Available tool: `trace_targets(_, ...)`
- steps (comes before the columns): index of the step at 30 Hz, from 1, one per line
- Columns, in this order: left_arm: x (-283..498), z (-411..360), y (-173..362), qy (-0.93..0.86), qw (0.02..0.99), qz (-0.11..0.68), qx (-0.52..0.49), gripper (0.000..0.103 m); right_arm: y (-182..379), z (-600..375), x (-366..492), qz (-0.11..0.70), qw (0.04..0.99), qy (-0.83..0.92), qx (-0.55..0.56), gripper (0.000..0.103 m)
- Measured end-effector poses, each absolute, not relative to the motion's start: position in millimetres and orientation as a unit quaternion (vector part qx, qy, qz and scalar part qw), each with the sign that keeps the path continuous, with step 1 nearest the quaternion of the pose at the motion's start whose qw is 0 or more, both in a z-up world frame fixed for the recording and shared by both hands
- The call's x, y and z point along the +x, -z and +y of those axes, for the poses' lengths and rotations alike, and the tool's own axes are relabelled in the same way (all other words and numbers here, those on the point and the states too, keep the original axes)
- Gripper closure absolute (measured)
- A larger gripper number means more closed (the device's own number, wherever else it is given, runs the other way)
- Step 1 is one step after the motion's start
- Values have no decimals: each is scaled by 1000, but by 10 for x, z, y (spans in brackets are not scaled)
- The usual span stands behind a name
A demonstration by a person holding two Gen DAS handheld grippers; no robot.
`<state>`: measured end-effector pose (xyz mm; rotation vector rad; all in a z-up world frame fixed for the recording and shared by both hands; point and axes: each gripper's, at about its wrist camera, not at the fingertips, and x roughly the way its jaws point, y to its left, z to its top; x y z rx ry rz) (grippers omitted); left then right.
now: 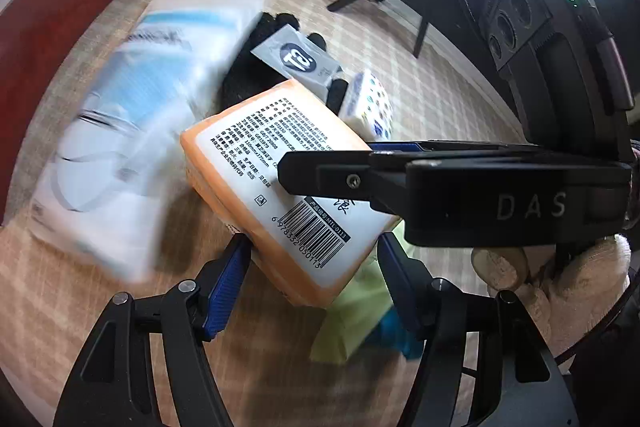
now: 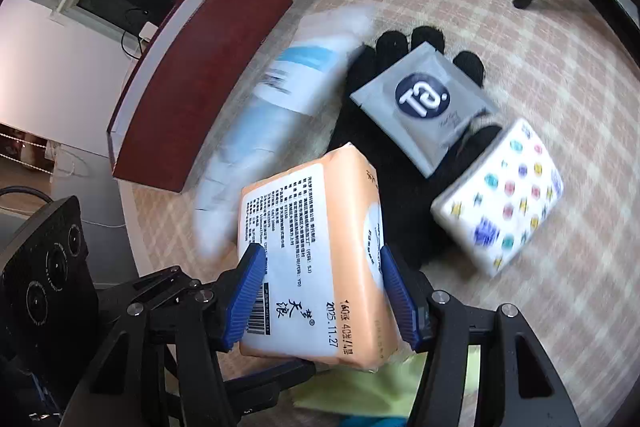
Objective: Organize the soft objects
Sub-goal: 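Reach the right tool to the tan tissue pack and grasp it, then carry the tan tissue pack with the right tool into the box, release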
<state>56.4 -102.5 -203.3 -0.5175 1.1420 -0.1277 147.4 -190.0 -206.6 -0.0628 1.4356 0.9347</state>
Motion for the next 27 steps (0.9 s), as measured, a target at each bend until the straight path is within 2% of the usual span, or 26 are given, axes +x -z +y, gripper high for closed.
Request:
trace_targets(16, 21, -1152, 1806, 117, 818, 526, -201, 39, 1862, -2236, 836, 617, 692, -372, 37, 47)
trace_targets(27, -192, -557, 1341, 113, 853, 477, -179, 39, 1295, -1704, 587, 561, 730, -388, 44, 47)
